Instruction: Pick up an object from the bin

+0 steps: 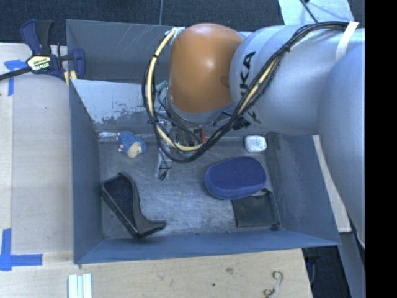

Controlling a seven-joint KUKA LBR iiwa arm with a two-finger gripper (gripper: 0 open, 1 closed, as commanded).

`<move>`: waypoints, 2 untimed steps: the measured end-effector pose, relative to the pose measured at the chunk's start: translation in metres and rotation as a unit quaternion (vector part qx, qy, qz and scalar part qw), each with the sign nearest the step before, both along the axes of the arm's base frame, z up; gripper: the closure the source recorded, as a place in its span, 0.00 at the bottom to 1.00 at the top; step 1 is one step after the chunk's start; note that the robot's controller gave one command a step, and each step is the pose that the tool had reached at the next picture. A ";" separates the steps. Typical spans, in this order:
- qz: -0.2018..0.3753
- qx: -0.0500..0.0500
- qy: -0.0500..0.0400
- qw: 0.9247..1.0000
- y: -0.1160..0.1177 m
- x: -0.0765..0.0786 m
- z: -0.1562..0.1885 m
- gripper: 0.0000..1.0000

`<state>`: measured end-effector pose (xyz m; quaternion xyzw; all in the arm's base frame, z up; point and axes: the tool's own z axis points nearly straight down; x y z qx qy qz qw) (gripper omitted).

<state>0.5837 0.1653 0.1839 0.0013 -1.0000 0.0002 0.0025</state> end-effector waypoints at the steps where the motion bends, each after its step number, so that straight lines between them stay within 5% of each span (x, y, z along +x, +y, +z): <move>1: 0.198 -0.011 0.002 0.980 0.045 -0.036 -0.113 0.00; 2: 0.195 -0.010 0.001 0.981 0.045 -0.035 -0.112 1.00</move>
Offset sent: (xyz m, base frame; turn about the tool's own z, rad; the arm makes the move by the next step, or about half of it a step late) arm -0.0394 0.0576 -0.1139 -0.4017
